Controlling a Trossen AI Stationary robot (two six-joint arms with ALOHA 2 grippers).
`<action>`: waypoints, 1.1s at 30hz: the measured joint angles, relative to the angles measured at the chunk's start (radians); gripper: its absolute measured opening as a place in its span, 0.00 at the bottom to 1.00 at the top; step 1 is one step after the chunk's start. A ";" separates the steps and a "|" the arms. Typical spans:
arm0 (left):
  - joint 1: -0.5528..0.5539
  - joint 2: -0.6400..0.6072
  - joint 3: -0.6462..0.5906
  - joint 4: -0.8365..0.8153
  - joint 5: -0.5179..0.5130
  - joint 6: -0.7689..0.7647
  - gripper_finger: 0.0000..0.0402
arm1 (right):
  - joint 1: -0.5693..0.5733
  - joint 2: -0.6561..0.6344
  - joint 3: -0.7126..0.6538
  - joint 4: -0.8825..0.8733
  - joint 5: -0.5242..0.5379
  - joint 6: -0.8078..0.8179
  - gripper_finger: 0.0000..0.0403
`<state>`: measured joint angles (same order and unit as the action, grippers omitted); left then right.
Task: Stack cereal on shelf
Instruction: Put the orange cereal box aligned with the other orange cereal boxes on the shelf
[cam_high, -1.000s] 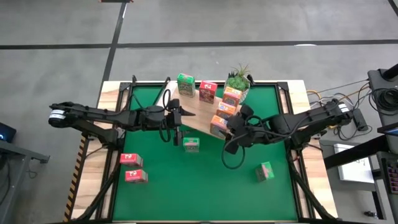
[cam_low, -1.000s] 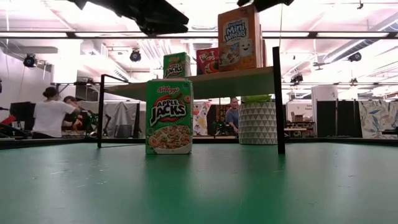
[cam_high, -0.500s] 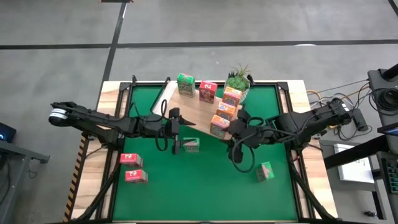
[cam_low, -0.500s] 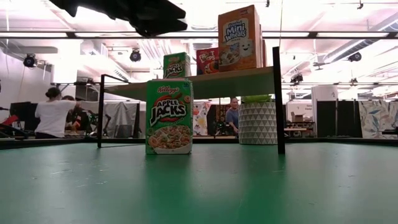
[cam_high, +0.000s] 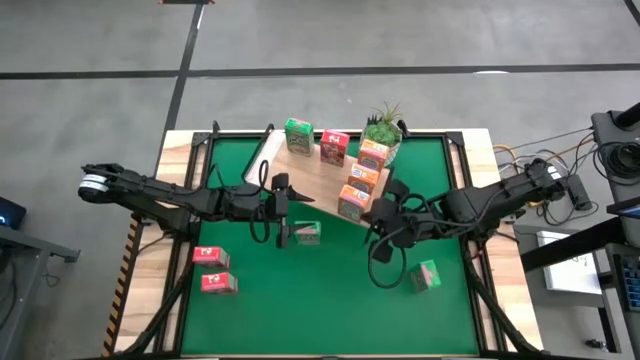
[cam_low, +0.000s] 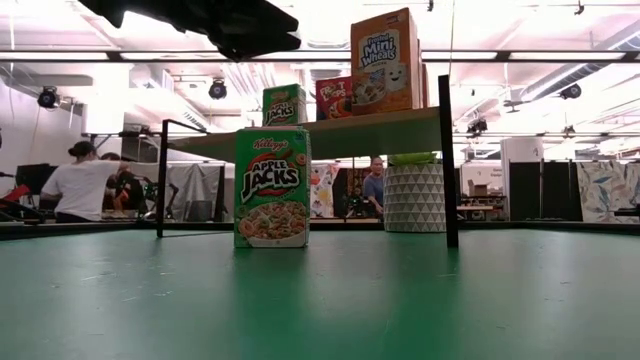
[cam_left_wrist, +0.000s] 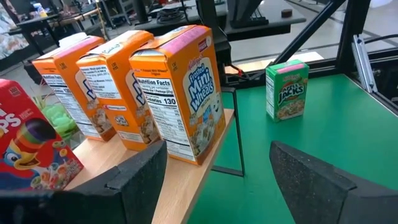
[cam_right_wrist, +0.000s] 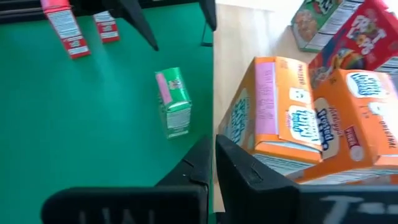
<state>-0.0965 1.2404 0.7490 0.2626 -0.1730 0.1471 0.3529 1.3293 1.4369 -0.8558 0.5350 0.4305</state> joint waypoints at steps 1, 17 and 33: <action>0.000 0.000 0.000 0.000 0.000 0.000 0.67 | 0.000 0.000 -0.001 0.000 0.009 0.000 0.02; 0.000 0.000 0.000 -0.001 0.000 -0.002 0.66 | -0.009 0.000 -0.048 0.008 0.043 0.023 0.02; 0.000 0.000 0.000 -0.002 0.000 -0.003 0.66 | -0.010 0.000 -0.047 -0.002 0.069 0.015 0.02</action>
<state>-0.0967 1.2404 0.7490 0.2604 -0.1734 0.1440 0.3426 1.3293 1.3901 -0.8577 0.6044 0.4458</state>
